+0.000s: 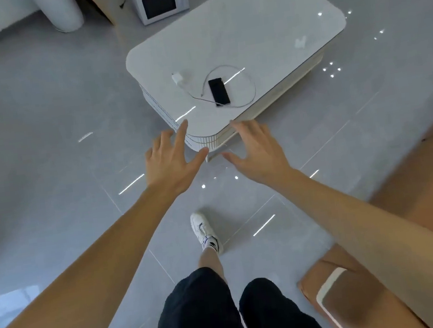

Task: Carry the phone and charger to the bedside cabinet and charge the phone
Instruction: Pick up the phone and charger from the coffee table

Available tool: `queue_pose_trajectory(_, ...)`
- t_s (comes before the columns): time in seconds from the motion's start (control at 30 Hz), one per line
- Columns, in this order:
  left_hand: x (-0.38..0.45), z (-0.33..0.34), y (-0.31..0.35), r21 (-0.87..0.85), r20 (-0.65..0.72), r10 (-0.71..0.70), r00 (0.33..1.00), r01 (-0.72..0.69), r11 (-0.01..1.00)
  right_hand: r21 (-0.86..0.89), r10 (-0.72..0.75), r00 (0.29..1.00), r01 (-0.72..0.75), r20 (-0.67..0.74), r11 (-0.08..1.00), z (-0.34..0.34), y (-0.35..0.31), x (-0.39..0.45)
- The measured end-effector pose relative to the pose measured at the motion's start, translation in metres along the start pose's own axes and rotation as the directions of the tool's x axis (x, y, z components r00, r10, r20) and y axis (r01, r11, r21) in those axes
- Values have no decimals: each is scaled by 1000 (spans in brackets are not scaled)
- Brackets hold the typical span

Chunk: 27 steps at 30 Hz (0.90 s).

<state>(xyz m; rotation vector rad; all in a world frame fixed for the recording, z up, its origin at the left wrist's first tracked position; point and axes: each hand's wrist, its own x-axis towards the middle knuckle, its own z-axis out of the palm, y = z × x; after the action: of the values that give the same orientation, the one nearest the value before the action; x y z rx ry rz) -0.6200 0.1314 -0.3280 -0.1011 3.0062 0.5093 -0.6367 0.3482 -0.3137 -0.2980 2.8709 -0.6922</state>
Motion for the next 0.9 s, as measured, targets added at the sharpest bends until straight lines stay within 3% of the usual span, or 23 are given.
queue_pose_trajectory(0.37, 224, 119, -42, -10, 149, -54, 987, 56, 998, 55, 75, 997, -76, 27, 996, 85, 91, 234)
queue_pose_trajectory(0.67, 379, 267, -78, -101, 172, -219, 960, 239, 966, 217, 245, 967, -255, 73, 942, 200, 203, 404)
queue_pose_trajectory(0.9, 507, 335, -96, -354, 114, -495, 862, 501, 790, 140, 387, 916, -399, 108, 906, 259, 234, 506)
